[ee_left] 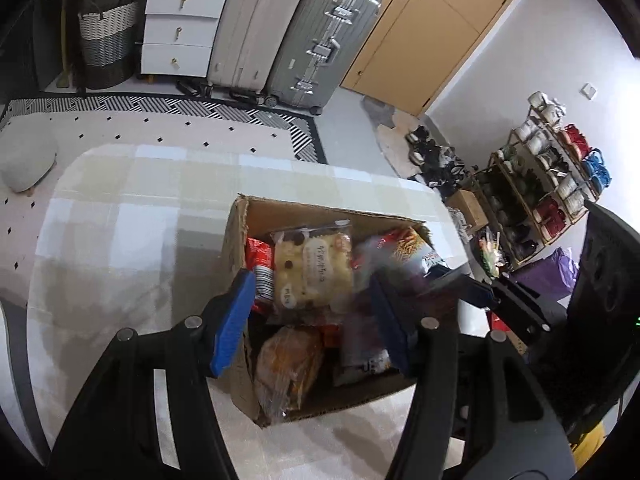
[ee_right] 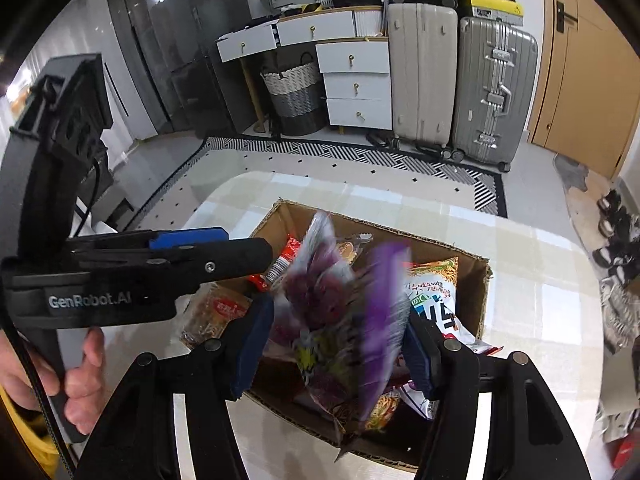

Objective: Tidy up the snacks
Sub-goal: 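Open both tools to drop the packs and withdraw from the box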

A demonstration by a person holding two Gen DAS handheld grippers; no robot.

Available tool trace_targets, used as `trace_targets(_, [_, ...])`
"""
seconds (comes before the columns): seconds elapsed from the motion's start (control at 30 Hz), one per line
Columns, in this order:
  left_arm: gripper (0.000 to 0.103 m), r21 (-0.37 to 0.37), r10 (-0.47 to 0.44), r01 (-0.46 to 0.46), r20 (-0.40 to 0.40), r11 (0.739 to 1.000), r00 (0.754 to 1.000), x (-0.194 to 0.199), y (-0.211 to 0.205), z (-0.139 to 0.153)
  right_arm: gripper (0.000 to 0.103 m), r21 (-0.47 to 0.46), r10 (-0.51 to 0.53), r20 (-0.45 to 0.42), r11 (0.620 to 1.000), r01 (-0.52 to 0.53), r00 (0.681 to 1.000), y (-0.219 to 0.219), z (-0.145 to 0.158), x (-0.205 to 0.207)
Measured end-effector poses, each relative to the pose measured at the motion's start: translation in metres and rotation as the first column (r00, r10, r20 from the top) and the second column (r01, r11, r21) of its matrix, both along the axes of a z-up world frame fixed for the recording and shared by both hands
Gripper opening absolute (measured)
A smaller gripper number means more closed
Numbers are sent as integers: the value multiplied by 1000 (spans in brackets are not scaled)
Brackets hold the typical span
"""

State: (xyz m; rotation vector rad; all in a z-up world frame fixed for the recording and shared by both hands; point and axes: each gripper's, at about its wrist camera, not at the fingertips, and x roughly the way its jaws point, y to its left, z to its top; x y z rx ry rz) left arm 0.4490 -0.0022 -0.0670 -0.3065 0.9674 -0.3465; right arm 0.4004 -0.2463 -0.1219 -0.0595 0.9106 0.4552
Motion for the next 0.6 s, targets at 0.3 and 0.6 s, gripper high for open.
trace_targets(0.3, [57,22,11,-11,14,1000,1000,-41,5,20,77,-14,-42,66,999,43,997,-14,13,-21])
trace_targets(0.6, [60,99,57,-75,174,992,983,-127,-1,73,77,80,-73,138,995,63,988,-42,56,-74])
